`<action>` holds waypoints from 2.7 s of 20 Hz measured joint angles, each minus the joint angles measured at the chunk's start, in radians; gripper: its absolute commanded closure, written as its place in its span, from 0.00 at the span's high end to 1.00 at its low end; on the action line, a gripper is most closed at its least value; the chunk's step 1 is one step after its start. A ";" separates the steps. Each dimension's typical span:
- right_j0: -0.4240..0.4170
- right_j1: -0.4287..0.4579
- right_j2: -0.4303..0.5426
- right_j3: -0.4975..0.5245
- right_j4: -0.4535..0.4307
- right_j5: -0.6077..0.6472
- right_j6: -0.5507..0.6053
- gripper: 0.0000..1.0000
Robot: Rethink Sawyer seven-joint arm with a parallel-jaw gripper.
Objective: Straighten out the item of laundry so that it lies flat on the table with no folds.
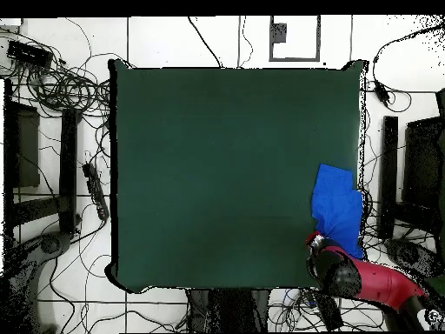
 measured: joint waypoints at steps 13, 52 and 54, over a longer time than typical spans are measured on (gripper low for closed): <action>-0.070 -0.020 0.040 0.054 0.099 -0.018 0.000 0.00; 0.127 0.069 0.085 0.247 0.420 -0.452 0.000 0.00; 0.135 0.069 0.080 0.248 0.432 -0.455 0.000 0.00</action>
